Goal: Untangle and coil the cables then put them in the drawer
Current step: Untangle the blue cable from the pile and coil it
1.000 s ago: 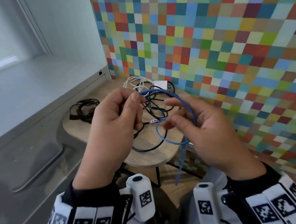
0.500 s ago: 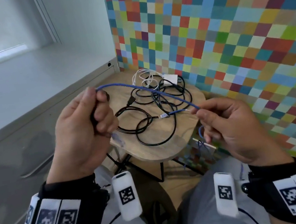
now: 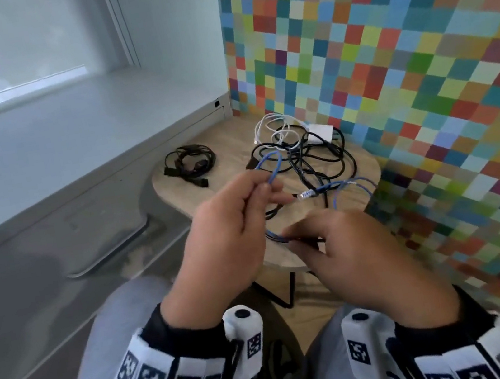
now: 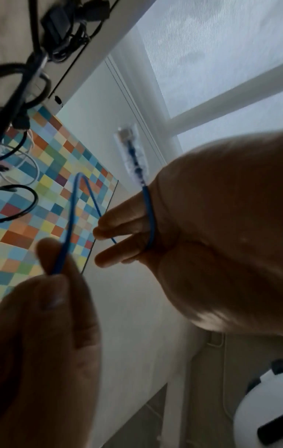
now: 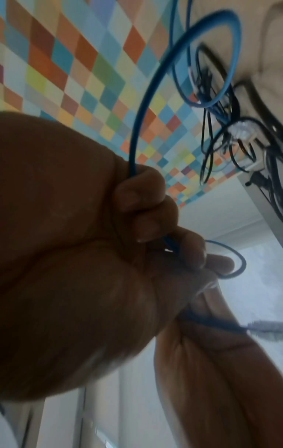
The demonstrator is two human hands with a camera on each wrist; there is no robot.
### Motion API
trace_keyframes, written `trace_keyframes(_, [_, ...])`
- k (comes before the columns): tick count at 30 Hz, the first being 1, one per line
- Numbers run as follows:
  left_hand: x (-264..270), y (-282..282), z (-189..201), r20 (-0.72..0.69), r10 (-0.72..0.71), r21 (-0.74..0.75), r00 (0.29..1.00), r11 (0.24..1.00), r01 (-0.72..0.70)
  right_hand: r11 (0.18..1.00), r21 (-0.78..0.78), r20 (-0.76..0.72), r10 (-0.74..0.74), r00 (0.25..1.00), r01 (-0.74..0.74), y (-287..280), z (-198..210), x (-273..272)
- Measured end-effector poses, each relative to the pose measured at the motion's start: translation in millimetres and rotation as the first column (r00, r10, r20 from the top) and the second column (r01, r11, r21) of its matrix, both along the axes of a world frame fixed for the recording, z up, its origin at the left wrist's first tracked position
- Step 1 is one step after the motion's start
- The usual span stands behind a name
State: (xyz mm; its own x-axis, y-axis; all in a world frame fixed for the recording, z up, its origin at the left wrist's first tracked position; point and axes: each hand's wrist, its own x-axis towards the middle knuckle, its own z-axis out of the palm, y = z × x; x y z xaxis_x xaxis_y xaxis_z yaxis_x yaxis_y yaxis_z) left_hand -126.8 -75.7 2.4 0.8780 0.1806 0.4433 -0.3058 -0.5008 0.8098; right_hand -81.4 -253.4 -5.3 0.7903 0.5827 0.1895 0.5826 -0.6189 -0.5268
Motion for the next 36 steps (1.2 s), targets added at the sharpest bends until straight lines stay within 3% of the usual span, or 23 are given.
trace_keyframes(5, [-9.1,5.9,-10.0,-0.04,-0.044,0.204,0.998,0.978,0.052,0.955,0.286,0.032,0.073,0.997,-0.079,13.5,7.3,-7.8])
trace_keyframes(7, [-12.6,9.2,-8.9,-0.091,-0.055,0.236,0.994,0.969,0.075,0.94,0.328,0.057,0.081,0.995,-0.095,15.1,9.5,-7.9])
trace_keyframes(12, [-22.3,29.2,-2.1,-0.287,-0.225,0.052,0.931,0.967,0.25,0.909,0.412,-0.02,0.073,0.997,-0.058,4.5,27.0,-7.4])
trace_keyframes(16, [-26.2,49.7,-8.0,-0.24,-0.353,-0.286,0.904,0.916,0.282,0.864,0.503,-0.074,0.002,0.997,0.035,-13.7,38.2,3.9])
trace_keyframes(20, [-21.7,44.6,-10.9,-0.169,-0.514,-0.551,0.841,0.757,0.352,0.847,0.531,-0.053,-0.001,0.999,0.029,-13.3,34.6,6.6])
trace_keyframes(24, [-22.5,44.0,-9.6,-0.028,-0.667,-0.793,0.745,0.469,0.39,0.829,0.556,-0.086,-0.011,0.996,0.057,-8.5,26.5,7.7])
trace_keyframes(27, [-19.6,50.2,-6.4,0.188,-0.608,-0.886,0.771,0.233,0.401,0.795,0.596,-0.165,-0.021,0.986,0.116,-8.0,15.4,13.6])
trace_keyframes(30, [-16.8,58.6,0.1,0.334,-0.461,-0.893,0.822,0.123,0.432,0.785,0.6,-0.261,0.007,0.965,0.156,-7.9,5.7,16.7])
trace_keyframes(33, [-15.0,57.1,8.2,0.352,-0.29,-0.905,0.89,0.138,0.403,0.804,0.561,-0.196,-0.099,0.976,0.195,-8.6,-1.7,18.6])
trace_keyframes(35, [-12.2,51.4,9.1,0.31,-0.195,-0.901,0.93,0.253,0.353,0.855,0.483,-0.076,-0.173,0.982,0.188,-8.4,-6.2,19.4])
trace_keyframes(36, [-9.9,47.4,8.3,0.3,-0.186,-0.87,0.936,0.349,0.348,0.889,0.418,-0.019,-0.196,0.98,0.186,-6.8,-7.9,19.0])
